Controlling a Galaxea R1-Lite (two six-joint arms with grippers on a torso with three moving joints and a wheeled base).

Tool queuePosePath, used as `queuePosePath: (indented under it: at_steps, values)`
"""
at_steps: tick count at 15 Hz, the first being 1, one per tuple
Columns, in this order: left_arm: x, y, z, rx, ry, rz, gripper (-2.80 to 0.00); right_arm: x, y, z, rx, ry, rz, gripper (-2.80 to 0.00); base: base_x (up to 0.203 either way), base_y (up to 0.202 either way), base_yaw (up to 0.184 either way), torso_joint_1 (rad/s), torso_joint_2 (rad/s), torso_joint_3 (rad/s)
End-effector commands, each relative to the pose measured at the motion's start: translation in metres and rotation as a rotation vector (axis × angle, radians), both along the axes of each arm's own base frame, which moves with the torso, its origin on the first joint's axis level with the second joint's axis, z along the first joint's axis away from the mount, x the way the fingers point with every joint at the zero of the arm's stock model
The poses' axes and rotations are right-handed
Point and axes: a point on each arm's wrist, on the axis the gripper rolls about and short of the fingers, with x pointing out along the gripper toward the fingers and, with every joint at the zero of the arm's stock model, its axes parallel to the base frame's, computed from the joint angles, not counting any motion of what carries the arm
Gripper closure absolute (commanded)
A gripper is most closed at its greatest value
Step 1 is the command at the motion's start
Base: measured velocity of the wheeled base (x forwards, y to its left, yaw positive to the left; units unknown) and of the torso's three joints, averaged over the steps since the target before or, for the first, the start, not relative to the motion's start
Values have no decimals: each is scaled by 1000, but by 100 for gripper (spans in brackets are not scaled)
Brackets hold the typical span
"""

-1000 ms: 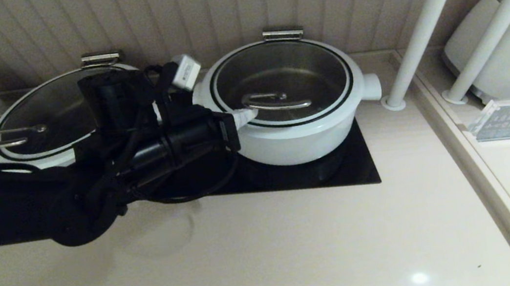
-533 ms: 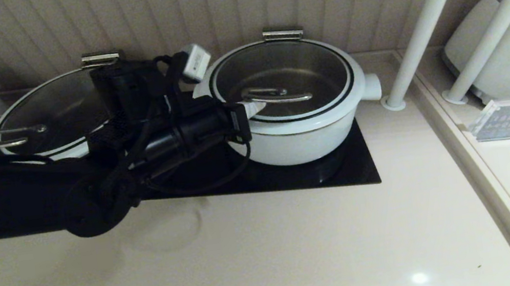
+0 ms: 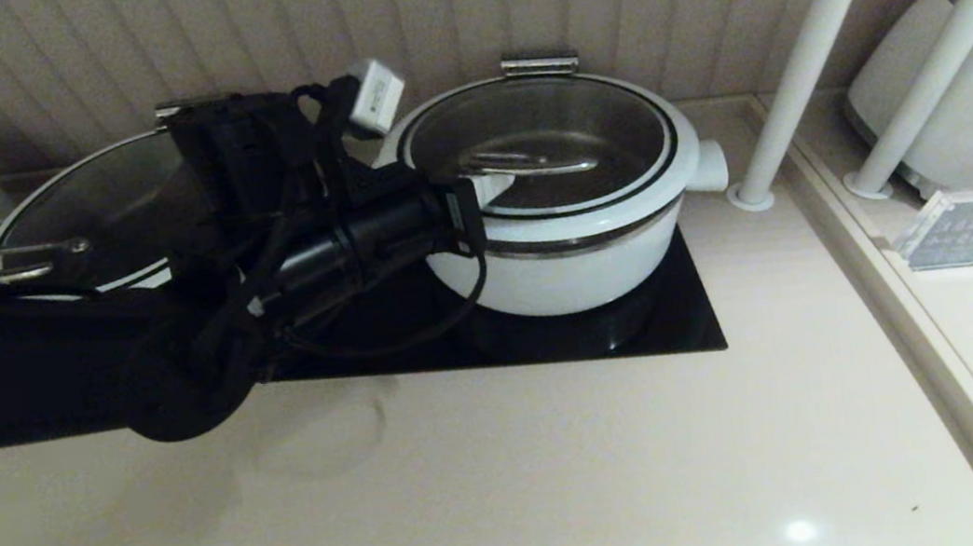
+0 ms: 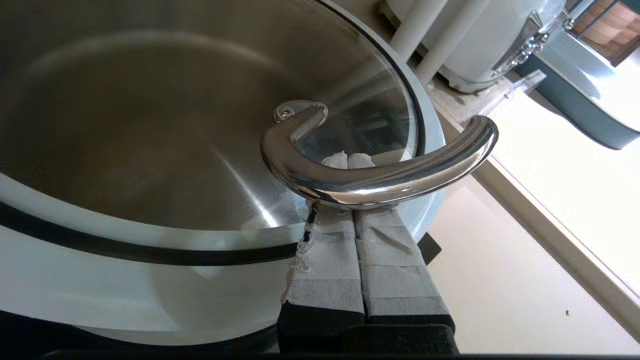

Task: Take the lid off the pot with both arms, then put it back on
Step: Open the food pot lid a small opening with the left arm, then hold the pot lid with the right arm

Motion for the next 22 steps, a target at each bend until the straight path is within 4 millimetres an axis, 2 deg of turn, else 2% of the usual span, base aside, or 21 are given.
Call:
queuePosePath:
  at_steps: [1,4,8,10,12,13,15,17,22]
  values:
    - [0,1,2,-7,-8,0,0,18,1,17,-2,73,27,0,0,0,0,0,0,0]
    - [0,0,3,-7,-10,-1,0,56,3,47,-6,114,120,0,0,0,0,0,0,0]
    - [0,0,3,-6,-10,0,0,133,9,80,-17,157,271,0,0,0,0,0,0,0]
    - [-1,0,6,-12,-18,-1,0,178,23,92,-27,146,373,0,0,0,0,0,0,0]
    - [0,0,11,-22,-33,-1,0,217,51,100,-38,119,502,0,0,0,0,0,0,0]
    - [0,0,14,-26,-40,-1,0,230,67,101,-42,105,563,0,0,0,0,0,0,0]
    - [0,0,18,-32,-49,-1,0,248,95,97,-47,92,645,0,0,0,0,0,0,0]
    - [0,0,19,-33,-52,-1,0,256,109,91,-49,89,684,0,0,0,0,0,0,0]
    - [-2,-6,19,-30,-56,-18,0,260,117,83,-52,110,703,0,0,0,0,0,0,0]
